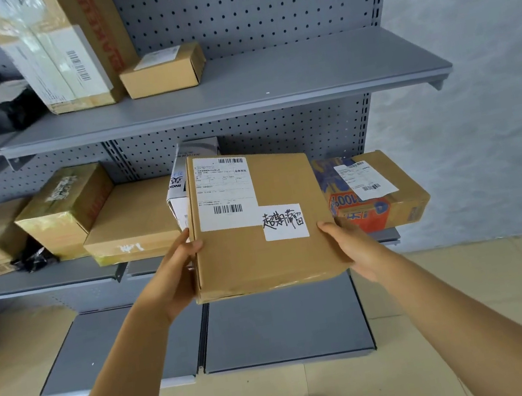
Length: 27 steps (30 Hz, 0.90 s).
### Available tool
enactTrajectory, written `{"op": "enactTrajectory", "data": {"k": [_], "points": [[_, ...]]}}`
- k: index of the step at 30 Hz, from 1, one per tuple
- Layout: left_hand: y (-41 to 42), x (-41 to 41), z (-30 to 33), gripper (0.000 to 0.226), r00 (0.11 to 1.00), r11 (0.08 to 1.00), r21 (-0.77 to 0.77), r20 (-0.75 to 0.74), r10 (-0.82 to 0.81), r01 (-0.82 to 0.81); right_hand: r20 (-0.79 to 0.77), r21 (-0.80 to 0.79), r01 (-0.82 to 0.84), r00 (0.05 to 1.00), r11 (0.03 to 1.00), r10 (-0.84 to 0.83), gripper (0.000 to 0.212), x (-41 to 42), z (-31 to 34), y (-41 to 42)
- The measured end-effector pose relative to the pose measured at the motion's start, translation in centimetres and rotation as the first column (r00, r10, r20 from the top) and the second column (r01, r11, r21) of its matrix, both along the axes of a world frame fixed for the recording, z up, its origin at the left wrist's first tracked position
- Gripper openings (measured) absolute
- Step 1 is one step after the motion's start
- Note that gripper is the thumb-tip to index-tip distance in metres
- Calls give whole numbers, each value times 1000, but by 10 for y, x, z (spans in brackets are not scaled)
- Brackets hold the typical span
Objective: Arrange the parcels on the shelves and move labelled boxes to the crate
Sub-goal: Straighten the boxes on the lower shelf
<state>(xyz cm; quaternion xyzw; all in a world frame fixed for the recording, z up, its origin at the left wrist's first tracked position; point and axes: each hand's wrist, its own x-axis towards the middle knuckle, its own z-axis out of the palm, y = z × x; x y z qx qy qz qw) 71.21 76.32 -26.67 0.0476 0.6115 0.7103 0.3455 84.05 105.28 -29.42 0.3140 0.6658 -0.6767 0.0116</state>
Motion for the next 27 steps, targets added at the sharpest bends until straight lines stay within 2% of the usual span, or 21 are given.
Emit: {"op": "enactTrajectory", "data": {"k": [3,8,14,16,20,24,27], "points": [[-5,1,-1,71,998,998,30,-21,-57,58,0,-85,19,1000,996,-19,52,-2,2,-4],[-15,-1,12,68,992,994,-56,-76,-102,98,-63,-85,65,996,994,-70,41,-4,-2,-15],[-7,5,27,34,990,974,-223,-138,6,-37,-138,-167,142,977,976,-165,15,5,-10,-40],[-7,2,26,40,988,971,-237,-155,-19,-18,-144,-173,178,968,969,-204,20,13,-12,-47],[-11,-13,19,66,983,974,-213,-146,-108,75,-145,-184,271,943,945,-299,44,34,-22,-65],[-13,-28,10,63,950,947,-206,-137,-279,248,-121,-178,424,886,888,-447,47,54,-31,-95],[-18,-30,4,47,908,912,-209,-158,-387,352,-147,-158,554,805,817,-575,53,69,-36,-131]]}}
